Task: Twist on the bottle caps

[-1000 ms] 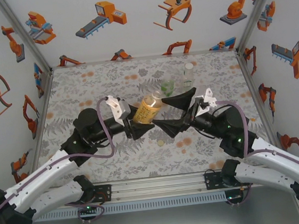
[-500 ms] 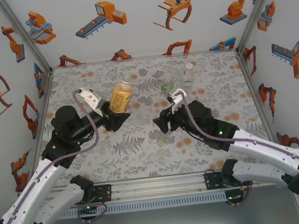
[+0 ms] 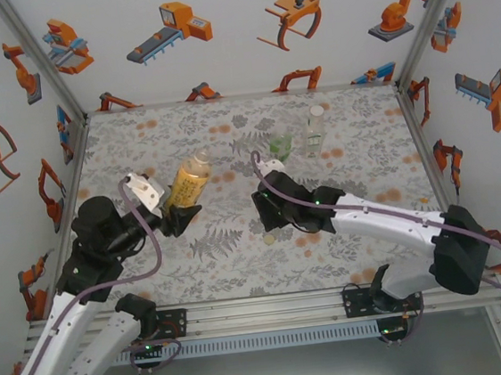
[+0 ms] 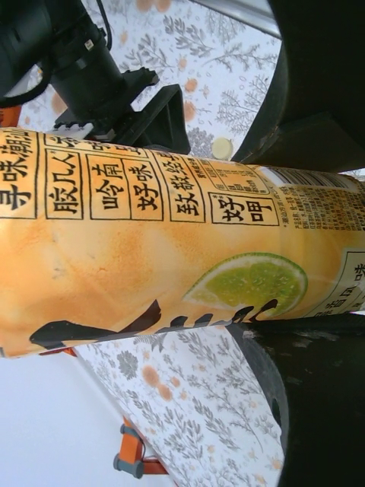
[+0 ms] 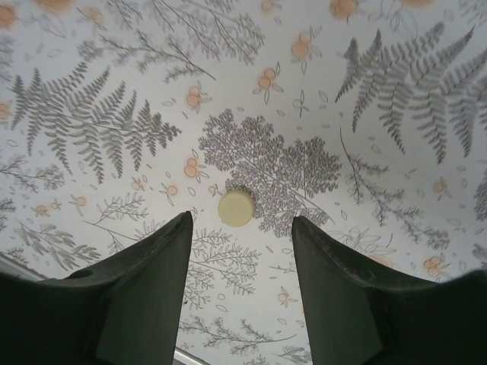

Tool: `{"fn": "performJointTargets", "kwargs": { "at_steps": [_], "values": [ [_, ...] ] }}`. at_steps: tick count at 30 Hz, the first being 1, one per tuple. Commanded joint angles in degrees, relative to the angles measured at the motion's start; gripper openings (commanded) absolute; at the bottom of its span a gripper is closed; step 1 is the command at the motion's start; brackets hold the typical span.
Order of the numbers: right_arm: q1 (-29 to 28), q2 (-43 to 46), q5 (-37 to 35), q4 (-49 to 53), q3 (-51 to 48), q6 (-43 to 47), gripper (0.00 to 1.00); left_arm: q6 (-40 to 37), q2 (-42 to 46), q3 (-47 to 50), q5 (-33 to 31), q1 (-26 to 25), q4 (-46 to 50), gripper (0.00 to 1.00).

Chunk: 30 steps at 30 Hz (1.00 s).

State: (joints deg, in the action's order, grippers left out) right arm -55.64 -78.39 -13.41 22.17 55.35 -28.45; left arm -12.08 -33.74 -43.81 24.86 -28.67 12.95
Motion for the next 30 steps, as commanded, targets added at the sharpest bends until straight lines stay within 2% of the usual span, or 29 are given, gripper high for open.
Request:
{"fn": "performJointTargets", "kwargs": {
  "at_steps": [1,5,18,30],
  "values": [
    [-0.14,-3.21,-0.22,4.25,2.84,-5.65,0.5,-2.33,1.25,0.93,-1.83,0.37,0.44,0.03],
    [-0.15,-7.94,2.4,5.65,4.11,-6.33,0.49,-2.52,2.3,1.16,-3.35,0.37,0.54,0.09],
    [-0.01,-18.64,6.38,6.98,8.1,-7.39,0.44,-2.61,1.84,1.23,-2.82,0.72,0.97,0.1],
    [-0.16,-22.5,5.72,8.09,8.81,-7.53,0.46,-2.5,1.23,0.83,-1.81,1.51,1.35,0.11]
  ]
}}
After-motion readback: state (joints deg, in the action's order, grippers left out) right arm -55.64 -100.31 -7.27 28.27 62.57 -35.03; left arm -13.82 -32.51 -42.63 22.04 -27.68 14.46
